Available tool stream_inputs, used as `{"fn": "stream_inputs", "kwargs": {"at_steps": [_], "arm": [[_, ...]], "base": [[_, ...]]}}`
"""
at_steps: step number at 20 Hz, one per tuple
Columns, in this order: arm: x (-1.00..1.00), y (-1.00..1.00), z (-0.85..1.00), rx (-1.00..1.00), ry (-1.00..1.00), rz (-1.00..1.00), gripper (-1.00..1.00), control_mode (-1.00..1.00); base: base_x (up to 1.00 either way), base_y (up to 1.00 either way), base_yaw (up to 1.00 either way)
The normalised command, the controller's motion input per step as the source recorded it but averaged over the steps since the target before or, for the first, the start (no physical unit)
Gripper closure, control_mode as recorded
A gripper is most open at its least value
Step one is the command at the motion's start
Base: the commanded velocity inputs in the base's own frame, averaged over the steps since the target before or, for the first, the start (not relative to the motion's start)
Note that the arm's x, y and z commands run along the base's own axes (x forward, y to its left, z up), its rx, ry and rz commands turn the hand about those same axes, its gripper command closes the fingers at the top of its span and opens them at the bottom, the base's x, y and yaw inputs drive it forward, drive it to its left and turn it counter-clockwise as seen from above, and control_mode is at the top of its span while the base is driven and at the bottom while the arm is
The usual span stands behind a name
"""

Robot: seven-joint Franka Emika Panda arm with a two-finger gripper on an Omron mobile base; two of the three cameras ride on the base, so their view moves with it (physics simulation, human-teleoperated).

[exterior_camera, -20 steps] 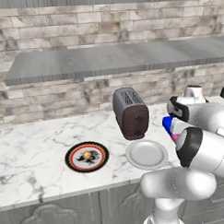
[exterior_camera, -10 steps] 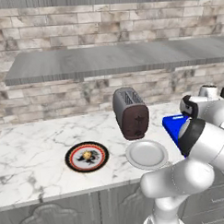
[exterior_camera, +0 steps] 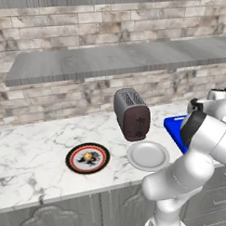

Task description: Move the dessert items from the plates to the tray.

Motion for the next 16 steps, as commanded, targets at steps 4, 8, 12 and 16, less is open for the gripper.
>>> {"fn": "stream_inputs", "kwargs": {"at_steps": [4,8,12,16], "arm": [[0.00,-0.03,-0.25,0.00,0.00,0.00,1.00,-1.00],[0.00,0.00,-0.25,0.00,0.00,0.00,1.00,-1.00],[0.00,0.00,-0.24,0.00,0.00,0.00,1.00,-1.00],[0.00,0.00,-0.10,0.00,0.00,0.00,1.00,-1.00]], "base": [[0.00,0.00,0.00],[0.00,0.00,0.00],[0.00,0.00,0.00],[0.00,0.00,0.00]]}}
